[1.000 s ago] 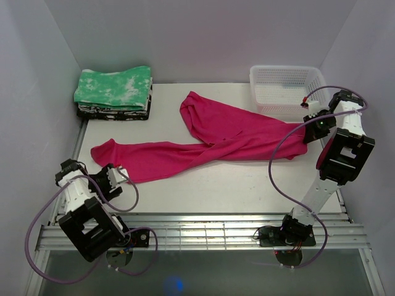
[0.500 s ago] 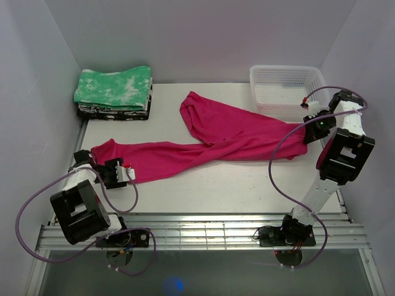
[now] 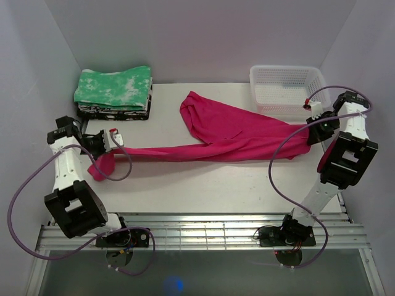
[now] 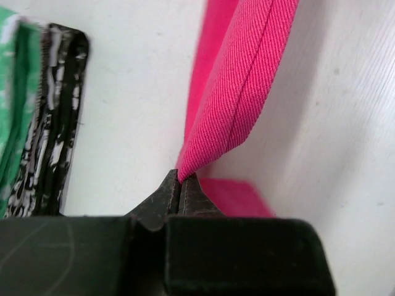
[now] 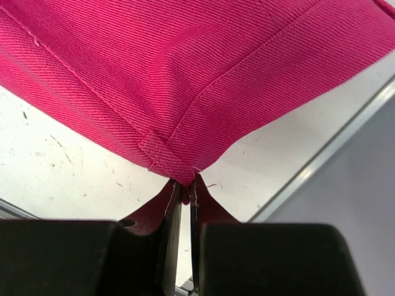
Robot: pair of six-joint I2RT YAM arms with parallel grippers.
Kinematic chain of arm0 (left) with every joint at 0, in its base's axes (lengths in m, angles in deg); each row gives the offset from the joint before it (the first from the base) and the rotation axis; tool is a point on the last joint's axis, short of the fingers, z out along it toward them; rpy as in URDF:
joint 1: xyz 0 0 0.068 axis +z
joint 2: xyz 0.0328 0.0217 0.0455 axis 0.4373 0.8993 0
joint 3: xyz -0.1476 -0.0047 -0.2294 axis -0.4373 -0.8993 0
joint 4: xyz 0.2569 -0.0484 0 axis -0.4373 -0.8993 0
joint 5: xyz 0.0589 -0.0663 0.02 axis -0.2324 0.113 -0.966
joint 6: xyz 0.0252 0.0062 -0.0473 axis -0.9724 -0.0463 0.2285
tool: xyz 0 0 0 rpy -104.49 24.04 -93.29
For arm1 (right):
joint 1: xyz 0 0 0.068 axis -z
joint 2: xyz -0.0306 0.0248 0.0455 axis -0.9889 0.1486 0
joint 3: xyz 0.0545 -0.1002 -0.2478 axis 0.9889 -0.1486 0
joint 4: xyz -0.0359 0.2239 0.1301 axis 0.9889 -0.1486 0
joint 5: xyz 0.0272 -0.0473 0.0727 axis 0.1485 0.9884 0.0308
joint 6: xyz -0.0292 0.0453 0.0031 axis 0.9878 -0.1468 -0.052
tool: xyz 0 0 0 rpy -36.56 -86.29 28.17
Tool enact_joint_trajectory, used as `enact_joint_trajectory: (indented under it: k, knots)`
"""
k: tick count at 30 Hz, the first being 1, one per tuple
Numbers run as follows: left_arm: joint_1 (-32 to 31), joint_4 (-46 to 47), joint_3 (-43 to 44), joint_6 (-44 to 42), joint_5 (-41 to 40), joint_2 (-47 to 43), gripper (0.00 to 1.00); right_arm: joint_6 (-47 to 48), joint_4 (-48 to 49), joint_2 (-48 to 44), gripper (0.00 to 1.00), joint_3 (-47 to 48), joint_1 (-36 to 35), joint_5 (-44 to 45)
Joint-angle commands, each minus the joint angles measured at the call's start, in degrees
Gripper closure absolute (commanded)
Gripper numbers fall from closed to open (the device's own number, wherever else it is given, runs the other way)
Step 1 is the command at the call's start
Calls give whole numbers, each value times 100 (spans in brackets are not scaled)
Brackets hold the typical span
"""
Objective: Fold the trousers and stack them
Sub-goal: Flatten the trousers out
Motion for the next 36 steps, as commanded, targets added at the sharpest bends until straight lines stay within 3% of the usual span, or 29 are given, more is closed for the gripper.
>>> enact_joint_trajectory:
  k: [1, 4, 8, 12, 16, 20, 25, 26, 27, 28, 29, 30, 32, 33, 36]
  knots:
    - [-8, -1466, 650, 1784, 763, -323, 100, 549, -64, -360, 92, 10, 321, 195]
    - [54, -1466, 1115, 2664, 1157, -210, 100, 892, -196, -421, 92, 115, 374, 292]
    - [63, -1440, 1914, 4665, 1843, 789, 100, 937, -108, -247, 92, 326, 330, 309]
    - [203, -1449, 3142, 6283, 2133, 3254, 100, 542, -205, 561, 92, 1151, -46, 397]
    - [432, -1256, 4539, 7183, 2099, 4865, 100, 128, 40, 1422, 92, 1960, -478, 651]
    - [494, -510, 5834, 8133, 1731, 5843, 99, -171, 331, 1951, 92, 2488, -856, 933]
    - [485, 475, 6504, 8600, 668, 6180, 74, -636, 692, 2127, 92, 2585, -1111, 1013]
    - [485, 476, 6513, 8539, 614, 6137, 55, -706, 683, 2101, 92, 2612, -1111, 960]
    - [502, 441, 6452, 8486, 587, 5936, 46, -838, 674, 2057, 91, 2594, -1111, 925]
    - [511, 371, 6321, 8329, 709, 5769, 33, -865, 657, 1909, 85, 2542, -1111, 873]
    - [511, 336, 5868, 7945, 727, 5532, 5, -883, 648, 1795, 77, 2454, -1094, 811]
    - [511, 361, 5585, 7784, 710, 4964, 2, -900, 648, 1663, 58, 2341, -1059, 750]
    - [598, 528, 4996, 7460, 693, 4372, 2, -988, 648, 1258, 34, 2015, -1015, 539]
    - [643, 529, 4610, 7371, 701, 3900, 2, -1032, 631, 1127, 15, 1953, -954, 477]
    - [828, 214, 4116, 6636, 711, 3387, 2, -1076, 289, 748, 10, 1926, -778, 134]
